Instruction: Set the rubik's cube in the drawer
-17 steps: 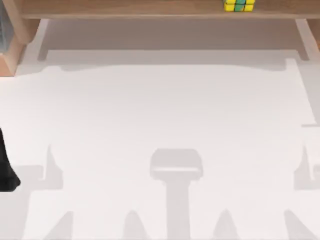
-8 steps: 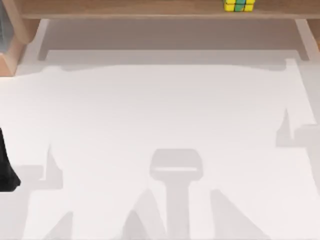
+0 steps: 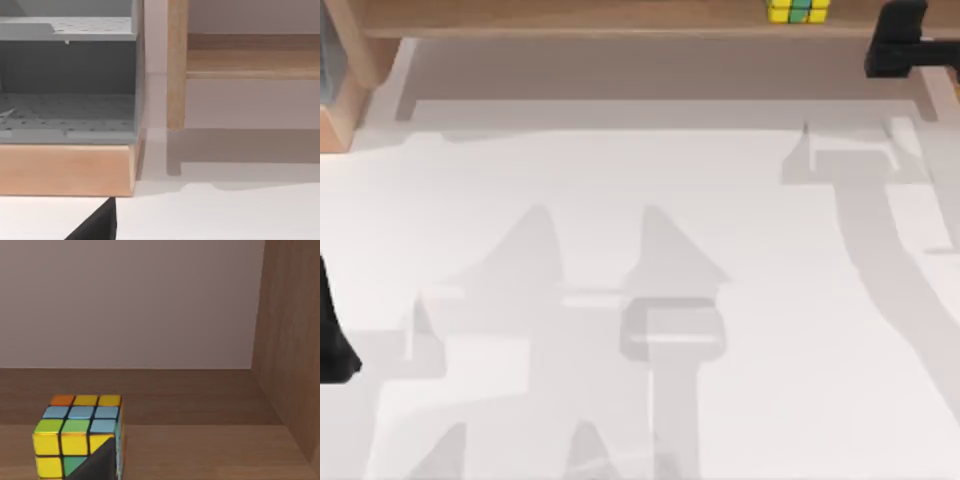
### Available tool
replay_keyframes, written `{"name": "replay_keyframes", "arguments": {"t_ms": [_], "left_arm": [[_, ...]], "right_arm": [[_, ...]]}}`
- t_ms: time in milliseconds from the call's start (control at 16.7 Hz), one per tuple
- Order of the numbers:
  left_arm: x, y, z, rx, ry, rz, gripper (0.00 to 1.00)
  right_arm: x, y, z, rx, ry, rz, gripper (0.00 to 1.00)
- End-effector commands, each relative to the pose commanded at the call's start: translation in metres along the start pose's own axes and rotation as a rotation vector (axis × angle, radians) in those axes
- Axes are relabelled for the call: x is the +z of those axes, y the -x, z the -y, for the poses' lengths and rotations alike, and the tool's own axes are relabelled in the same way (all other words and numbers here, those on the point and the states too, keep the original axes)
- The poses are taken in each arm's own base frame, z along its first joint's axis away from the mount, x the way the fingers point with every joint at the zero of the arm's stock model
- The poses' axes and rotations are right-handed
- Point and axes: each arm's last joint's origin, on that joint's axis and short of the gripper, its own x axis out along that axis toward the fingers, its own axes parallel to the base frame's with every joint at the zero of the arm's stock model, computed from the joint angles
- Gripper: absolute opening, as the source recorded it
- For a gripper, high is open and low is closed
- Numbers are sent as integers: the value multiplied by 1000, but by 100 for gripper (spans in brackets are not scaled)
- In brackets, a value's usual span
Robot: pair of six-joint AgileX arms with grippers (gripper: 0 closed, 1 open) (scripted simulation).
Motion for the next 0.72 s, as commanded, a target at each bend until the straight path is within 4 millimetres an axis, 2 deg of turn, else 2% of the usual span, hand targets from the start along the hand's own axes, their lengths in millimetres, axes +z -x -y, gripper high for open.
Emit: {"name": "replay_keyframes", "arguments": {"t_ms": [180, 300, 480, 720], "left_arm": [[0, 0, 0, 0, 0, 0, 100], [0, 0, 0, 0, 0, 0, 100], [0, 0, 0, 0, 0, 0, 100], [0, 0, 0, 0, 0, 0, 100]], "right_arm": [[-39, -44, -37, 1, 5, -23, 100], [-64, -63, -58, 2, 4, -28, 100], [-91, -78, -80, 4, -2, -23, 100], [-100, -82, -87, 5, -5, -19, 100]]}}
